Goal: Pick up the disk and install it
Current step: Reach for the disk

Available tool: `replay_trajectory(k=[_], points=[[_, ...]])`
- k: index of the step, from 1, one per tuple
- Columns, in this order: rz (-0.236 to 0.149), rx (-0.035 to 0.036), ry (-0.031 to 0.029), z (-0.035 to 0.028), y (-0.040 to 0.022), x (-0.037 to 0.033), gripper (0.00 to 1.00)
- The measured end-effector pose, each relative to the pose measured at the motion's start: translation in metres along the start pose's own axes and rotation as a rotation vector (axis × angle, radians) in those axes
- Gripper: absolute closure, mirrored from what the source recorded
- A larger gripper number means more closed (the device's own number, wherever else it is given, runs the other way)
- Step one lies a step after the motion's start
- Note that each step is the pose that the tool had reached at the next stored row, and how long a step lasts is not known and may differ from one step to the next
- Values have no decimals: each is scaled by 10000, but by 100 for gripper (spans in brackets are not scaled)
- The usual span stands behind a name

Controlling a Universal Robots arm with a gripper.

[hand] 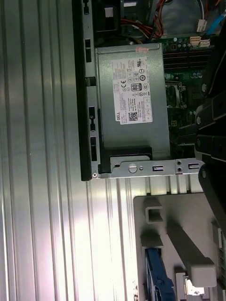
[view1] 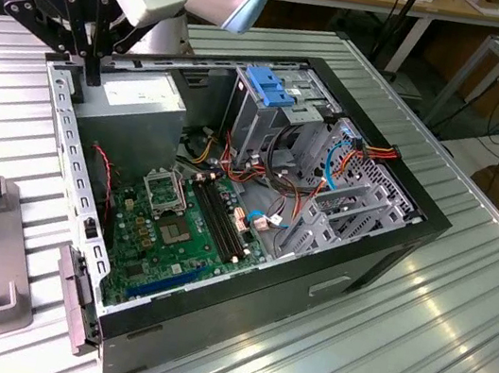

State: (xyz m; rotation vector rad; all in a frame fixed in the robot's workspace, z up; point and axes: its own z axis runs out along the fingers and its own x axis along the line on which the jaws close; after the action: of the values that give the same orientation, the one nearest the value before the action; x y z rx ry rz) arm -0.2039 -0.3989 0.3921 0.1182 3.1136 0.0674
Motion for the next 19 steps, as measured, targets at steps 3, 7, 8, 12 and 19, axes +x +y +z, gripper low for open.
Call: replay_trajectory(k=[3,7,8,12,19], points=[[0,-1,0,1,-3,31,90],[0,-2,0,1,-6,79,90],[-1,-1,1,1,-7,87,90],[-1,-1,3,1,-11,140,90],[0,-1,5,1,-16,212,90]])
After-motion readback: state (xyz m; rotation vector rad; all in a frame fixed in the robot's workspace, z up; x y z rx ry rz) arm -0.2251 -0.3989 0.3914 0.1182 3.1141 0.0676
